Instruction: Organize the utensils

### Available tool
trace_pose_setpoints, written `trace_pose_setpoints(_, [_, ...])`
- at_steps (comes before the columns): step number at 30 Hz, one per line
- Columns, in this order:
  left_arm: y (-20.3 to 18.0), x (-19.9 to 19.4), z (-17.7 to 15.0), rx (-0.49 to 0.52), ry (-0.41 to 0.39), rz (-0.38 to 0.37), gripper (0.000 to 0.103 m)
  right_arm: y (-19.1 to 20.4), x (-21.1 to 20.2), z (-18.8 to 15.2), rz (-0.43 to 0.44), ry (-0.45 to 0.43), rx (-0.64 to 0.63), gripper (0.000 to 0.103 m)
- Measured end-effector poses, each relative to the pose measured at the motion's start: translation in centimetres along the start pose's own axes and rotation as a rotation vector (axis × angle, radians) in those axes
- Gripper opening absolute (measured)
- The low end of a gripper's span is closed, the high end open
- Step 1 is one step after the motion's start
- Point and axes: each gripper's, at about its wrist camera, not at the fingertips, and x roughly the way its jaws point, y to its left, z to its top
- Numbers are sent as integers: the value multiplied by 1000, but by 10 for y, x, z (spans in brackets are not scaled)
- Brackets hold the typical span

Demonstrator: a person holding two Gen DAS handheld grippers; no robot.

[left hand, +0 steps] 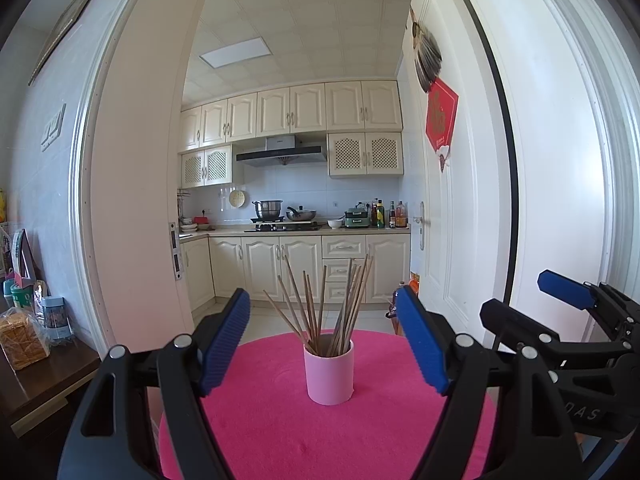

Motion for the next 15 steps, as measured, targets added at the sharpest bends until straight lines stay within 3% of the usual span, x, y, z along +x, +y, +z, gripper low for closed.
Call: trace_pose_setpoints(15, [-1,-2,-1,6,-1,-4,74,-2,0,0,0,2,0,87])
